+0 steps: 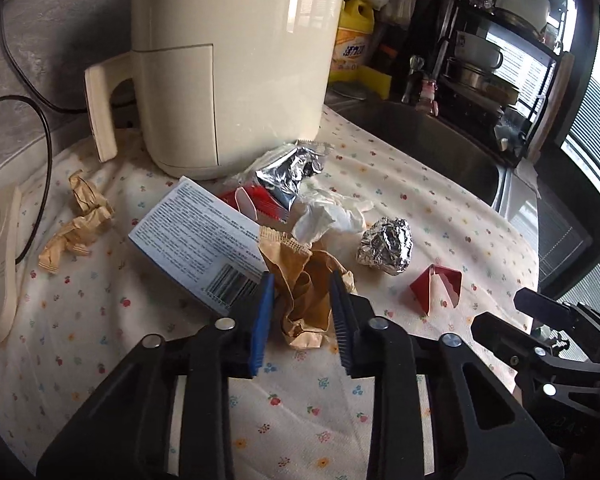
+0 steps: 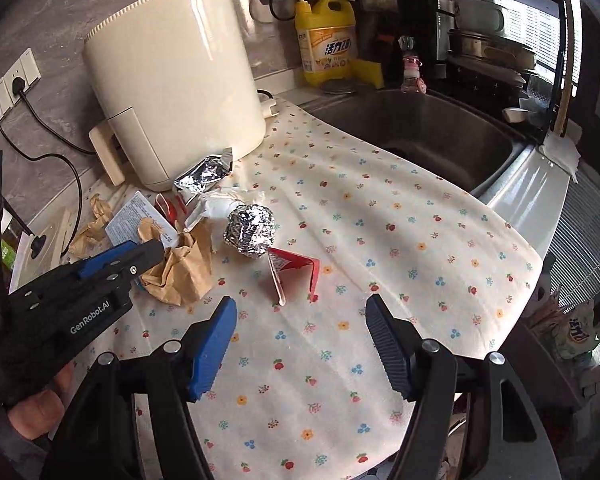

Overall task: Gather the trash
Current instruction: 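Lower the left gripper onto the crumpled brown paper and close on it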

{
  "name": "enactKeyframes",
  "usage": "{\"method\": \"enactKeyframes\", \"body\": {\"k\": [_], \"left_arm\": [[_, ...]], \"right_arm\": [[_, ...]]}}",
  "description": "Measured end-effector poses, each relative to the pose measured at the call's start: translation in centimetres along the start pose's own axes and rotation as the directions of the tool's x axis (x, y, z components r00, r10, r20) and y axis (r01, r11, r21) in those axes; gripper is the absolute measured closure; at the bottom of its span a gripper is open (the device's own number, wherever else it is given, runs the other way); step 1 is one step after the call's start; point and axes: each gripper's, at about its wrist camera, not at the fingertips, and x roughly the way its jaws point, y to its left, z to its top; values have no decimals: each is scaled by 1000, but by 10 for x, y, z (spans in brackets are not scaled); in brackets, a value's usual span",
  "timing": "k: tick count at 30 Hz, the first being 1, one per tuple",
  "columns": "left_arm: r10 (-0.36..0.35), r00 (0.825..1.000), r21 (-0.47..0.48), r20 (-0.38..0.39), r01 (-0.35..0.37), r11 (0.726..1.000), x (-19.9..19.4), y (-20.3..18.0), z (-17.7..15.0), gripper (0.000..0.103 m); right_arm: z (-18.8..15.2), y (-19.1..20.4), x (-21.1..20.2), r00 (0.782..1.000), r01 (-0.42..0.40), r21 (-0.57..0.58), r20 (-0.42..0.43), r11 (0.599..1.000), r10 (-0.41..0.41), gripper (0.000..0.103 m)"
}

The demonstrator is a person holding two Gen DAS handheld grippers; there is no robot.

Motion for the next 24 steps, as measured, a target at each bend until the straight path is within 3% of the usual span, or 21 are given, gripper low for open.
{"method": "enactKeyframes", "body": {"k": [2, 5, 24], "left_arm": [[-24, 999, -8, -24, 24, 1000, 5, 2, -1, 96], [-45, 998, -16, -31, 45, 999, 6, 4, -2, 99], [31, 998, -45, 59, -28, 999, -32, 34, 1, 99]], "right_arm": [[-1, -2, 0, 1000, 1, 7, 2, 1000, -1, 37], [-3, -4, 1, 1000, -3, 25, 1, 1000, 3, 37], [0, 19, 36, 999, -31, 5, -42, 1000, 31, 37]]}}
